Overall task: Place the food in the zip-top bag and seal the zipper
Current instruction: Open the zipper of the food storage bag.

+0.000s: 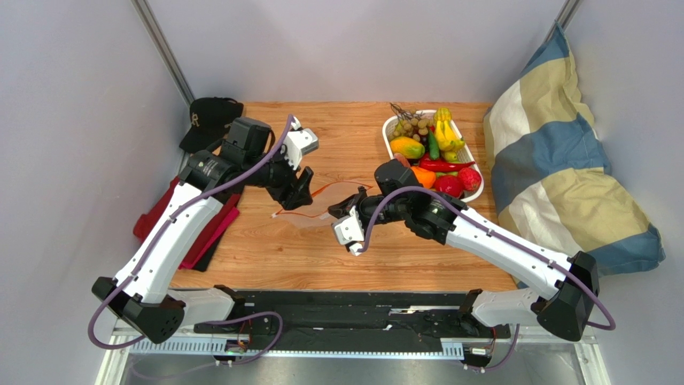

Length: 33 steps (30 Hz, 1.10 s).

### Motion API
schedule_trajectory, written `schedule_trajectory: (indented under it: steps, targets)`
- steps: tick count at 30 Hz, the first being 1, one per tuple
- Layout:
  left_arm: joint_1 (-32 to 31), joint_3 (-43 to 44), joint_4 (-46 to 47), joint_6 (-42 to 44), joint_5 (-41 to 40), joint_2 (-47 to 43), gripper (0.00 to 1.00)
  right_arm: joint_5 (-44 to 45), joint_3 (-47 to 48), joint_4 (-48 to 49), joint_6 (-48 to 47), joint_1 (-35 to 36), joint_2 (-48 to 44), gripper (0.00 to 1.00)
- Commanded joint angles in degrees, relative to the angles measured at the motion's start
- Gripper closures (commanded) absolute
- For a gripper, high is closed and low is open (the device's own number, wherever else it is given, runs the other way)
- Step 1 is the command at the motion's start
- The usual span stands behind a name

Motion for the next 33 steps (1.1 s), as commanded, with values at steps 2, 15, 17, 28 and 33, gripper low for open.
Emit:
schedule_trajectory:
  steps: [2, 15, 17, 28, 33]
  targets:
    - [-1.0, -0.1, 4.8, -4.2, -1.5, 0.8, 0.4, -3.8, 0.4, 0.6, -1.8, 0.9, -2.8, 1.0]
    - [-1.0, -2.3, 6.6, -7.6, 8.5, 3.8, 0.34, -4.9, -1.3, -2.8, -0.5, 1.3, -5.7, 1.0]
    - [-1.0, -2.3, 8.1, -8.6, 10.0, 3.3, 0.3, -4.9, -1.4, -3.1, -0.6, 1.4, -6.0, 1.0]
    - [-2.1, -4.5, 8.2, -7.3, 12.1, 1.9, 0.3, -6.0, -1.8, -3.1, -0.7, 1.4, -6.2, 1.0]
    - [-2.5, -4.6, 8.3, -6.9, 8.0, 4.3, 0.39, -6.3, -1.9, -3.6, -0.5, 1.5, -6.9, 1.0]
